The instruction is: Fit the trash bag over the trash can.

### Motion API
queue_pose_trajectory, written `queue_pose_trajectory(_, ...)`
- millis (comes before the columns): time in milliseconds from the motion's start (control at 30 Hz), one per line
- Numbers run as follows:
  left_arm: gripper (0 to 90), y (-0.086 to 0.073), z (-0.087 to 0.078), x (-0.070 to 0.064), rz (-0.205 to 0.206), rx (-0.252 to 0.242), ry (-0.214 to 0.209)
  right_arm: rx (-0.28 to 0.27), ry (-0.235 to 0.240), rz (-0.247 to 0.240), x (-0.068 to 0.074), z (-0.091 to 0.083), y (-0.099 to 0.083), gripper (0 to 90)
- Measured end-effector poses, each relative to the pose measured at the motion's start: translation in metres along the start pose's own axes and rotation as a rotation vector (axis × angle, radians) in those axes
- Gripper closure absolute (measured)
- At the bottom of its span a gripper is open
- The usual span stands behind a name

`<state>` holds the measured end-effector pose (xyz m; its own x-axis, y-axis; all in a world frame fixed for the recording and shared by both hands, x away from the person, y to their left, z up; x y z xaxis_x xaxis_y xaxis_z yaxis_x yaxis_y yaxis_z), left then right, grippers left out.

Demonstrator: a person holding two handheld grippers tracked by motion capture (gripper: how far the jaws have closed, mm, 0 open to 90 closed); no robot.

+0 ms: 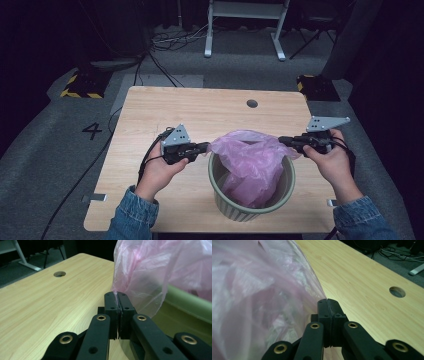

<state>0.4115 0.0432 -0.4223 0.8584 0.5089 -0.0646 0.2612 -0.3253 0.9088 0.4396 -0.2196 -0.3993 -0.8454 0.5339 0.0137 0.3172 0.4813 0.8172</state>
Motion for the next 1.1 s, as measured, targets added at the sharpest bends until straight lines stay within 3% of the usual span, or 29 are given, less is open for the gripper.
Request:
queue_pose_trajectory(300,88.2,-0.011,0.007,0.005,-0.042,0.011,-0.013,-0.006,0.032,0.044,0.001,0.002,-0.021,90.0)
queue_pose_trajectory(500,88.5,-0.022,0.015,0.007,-0.025,0.074,0.003,0.048,0.013,0.062,-0.005,0.009,-0.033,90.0)
queue_pose_trajectory(633,88.1,-0.028,0.006,0.004,-0.032,0.046,-0.015,0.043,0.026,0.072,-0.003,0.004,-0.043,90.0)
queue_pose_trajectory(700,78.2,-0.025,-0.003,0.004,-0.028,0.008,0.003,0.019,0.03,0.061,-0.001,-0.002,-0.043,86.8)
queue_pose_trajectory(767,55.2,-0.019,-0.012,0.008,-0.023,-0.033,0.054,-0.01,-0.003,0.048,-0.003,-0.01,-0.04,75.0)
queue_pose_trajectory(867,43.5,-0.009,-0.027,0.007,-0.003,-0.079,0.077,-0.076,-0.082,0.053,-0.012,-0.027,-0.03,55.2)
queue_pose_trajectory(1000,35.7,0.003,-0.041,-0.001,0.054,-0.108,0.101,-0.133,-0.16,0.054,-0.021,-0.047,-0.018,47.7)
queue_pose_trajectory(1100,33.2,0.013,-0.046,-0.01,0.07,-0.133,0.086,-0.172,-0.172,0.037,-0.019,-0.06,-0.008,43.6)
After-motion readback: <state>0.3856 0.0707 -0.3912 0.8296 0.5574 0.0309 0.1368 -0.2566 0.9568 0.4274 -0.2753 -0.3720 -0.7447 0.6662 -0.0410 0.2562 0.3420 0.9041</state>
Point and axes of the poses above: each handheld gripper's, and its own axes: z roughly forward along the jaws, y roughly out of its top, x roughly to its left, the point moved 10 cm from there along z, roughly forward along the jaws, and after that the axes turned 1 degree about y, right-handed, at the moved point
